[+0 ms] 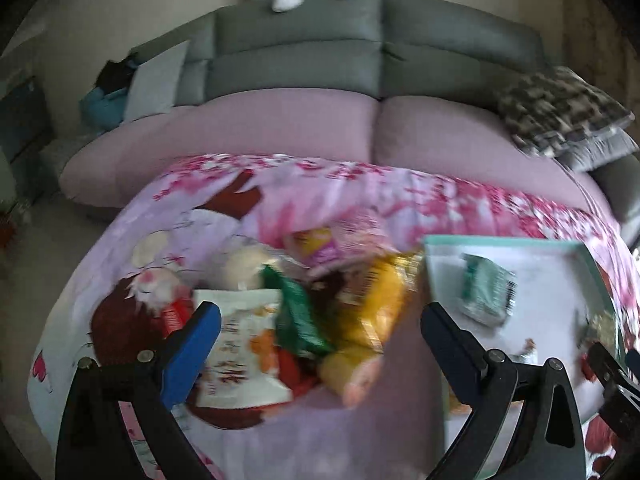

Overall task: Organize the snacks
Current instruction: 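Carry both packets into the tray and open both tools to release them, then withdraw both tools from the tray toward the snack pile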

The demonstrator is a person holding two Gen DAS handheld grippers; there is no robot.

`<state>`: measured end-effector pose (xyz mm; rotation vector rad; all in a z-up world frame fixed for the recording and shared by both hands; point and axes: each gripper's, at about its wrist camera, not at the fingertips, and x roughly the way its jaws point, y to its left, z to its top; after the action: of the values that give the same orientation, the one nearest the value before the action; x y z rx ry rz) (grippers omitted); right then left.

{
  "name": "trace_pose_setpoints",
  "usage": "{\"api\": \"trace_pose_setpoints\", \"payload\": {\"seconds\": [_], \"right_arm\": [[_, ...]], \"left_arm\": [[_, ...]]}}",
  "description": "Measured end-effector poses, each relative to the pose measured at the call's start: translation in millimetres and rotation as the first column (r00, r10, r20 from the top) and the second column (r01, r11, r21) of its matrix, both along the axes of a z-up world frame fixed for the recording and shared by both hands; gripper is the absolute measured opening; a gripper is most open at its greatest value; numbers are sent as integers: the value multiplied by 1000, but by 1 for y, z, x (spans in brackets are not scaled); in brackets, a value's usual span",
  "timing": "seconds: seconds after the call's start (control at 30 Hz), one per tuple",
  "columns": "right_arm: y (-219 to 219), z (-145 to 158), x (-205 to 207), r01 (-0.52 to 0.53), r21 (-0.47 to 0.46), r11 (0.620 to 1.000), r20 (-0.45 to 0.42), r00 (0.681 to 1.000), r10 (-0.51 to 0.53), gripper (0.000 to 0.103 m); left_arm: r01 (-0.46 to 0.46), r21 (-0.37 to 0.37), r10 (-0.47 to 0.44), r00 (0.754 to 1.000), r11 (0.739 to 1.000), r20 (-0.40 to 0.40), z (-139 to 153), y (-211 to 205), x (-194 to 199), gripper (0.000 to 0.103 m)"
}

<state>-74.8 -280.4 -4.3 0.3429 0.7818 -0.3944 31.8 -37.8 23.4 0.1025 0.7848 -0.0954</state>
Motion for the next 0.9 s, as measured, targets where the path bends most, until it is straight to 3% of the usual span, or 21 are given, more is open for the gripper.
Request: {"api": "trace_pose_setpoints", "payload": {"seconds": [0.23, 0.4, 0.9], "right_arm": [[7, 0, 5, -52, 159, 986, 59, 997, 43, 103], [12, 4, 3, -91, 202, 975, 104, 992, 71, 103], [39, 1, 12, -137, 115, 984, 106, 986, 125, 103]], "left_arm": [[-64, -71, 60, 997, 995, -47, -3, 32, 11, 100], [-81, -93, 77, 996, 992, -54, -2, 43, 11, 100], [-128, -124, 109, 982, 984, -152, -12, 76, 22, 100]]}}
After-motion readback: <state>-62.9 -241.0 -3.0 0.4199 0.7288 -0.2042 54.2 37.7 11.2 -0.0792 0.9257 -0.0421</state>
